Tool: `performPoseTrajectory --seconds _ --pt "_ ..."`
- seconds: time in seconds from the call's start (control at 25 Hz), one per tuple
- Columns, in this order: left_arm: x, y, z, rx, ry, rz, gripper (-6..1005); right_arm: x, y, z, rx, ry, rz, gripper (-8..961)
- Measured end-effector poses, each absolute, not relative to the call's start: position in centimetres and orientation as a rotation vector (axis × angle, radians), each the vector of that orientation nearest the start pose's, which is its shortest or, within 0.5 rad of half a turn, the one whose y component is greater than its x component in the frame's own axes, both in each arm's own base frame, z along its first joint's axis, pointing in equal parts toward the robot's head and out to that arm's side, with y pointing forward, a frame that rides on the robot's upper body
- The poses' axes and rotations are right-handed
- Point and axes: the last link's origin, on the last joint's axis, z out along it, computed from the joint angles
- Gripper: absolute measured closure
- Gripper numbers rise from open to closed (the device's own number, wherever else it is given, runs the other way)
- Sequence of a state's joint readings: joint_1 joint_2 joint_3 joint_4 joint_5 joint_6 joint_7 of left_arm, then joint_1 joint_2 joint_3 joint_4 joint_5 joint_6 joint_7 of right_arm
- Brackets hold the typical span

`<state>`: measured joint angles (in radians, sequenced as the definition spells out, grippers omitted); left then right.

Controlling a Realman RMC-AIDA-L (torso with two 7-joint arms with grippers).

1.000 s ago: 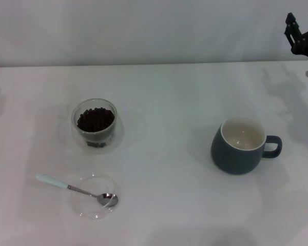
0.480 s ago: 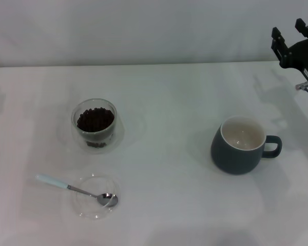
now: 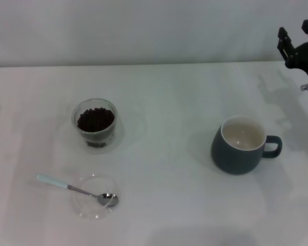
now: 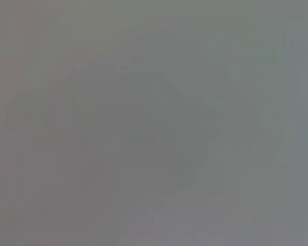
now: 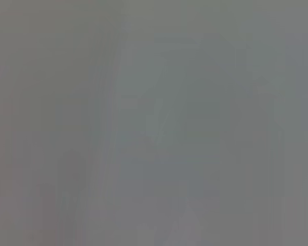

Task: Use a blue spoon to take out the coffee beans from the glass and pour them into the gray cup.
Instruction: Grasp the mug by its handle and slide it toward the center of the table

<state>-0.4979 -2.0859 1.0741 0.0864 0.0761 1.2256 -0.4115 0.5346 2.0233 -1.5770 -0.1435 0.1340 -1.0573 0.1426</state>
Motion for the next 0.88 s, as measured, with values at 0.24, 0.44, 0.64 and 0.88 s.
performPoseTrajectory --seconds 0.24,0.44,0.64,0.88 --pt "-36.4 31.5 6.0 -1.180 -0.645 -0.928 139 32.9 38.0 3.1 -1.611 0.412 0.555 380" --pt "-37.9 30.0 7.1 -1.086 -0.697 -0.965 139 33.9 36.4 1.7 -1.739 0.380 0.483 378" --pt "-37.7 30.3 7.4 -1.090 -0.674 -0.955 140 36.1 32.7 2.6 -1.702 0.406 0.477 371" --pt "-37.2 31.1 7.7 -1.106 -0.638 -0.934 140 37.2 29.5 3.5 -1.676 0.410 0.481 372"
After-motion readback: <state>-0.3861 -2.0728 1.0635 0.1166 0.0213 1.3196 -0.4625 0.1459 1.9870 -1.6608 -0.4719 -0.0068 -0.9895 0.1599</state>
